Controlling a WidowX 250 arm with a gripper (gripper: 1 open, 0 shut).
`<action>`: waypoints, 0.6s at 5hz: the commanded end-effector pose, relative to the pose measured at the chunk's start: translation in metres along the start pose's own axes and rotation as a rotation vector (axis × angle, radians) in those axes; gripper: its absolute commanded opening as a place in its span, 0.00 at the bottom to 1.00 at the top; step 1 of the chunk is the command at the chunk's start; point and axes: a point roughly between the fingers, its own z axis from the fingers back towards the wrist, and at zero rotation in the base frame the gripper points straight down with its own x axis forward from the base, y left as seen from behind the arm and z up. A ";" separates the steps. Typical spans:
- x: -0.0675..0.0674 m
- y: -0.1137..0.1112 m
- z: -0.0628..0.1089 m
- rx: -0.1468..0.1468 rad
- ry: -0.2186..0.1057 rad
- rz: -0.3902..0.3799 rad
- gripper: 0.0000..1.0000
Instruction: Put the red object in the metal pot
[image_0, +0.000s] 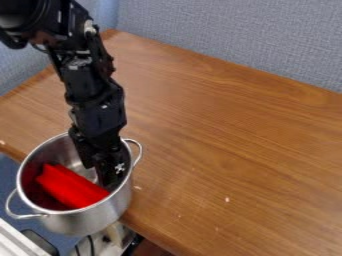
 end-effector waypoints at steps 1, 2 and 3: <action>0.007 0.003 0.008 0.022 -0.032 -0.008 1.00; 0.007 0.004 0.007 0.024 -0.033 -0.002 0.00; 0.008 0.005 0.008 0.027 -0.035 0.004 1.00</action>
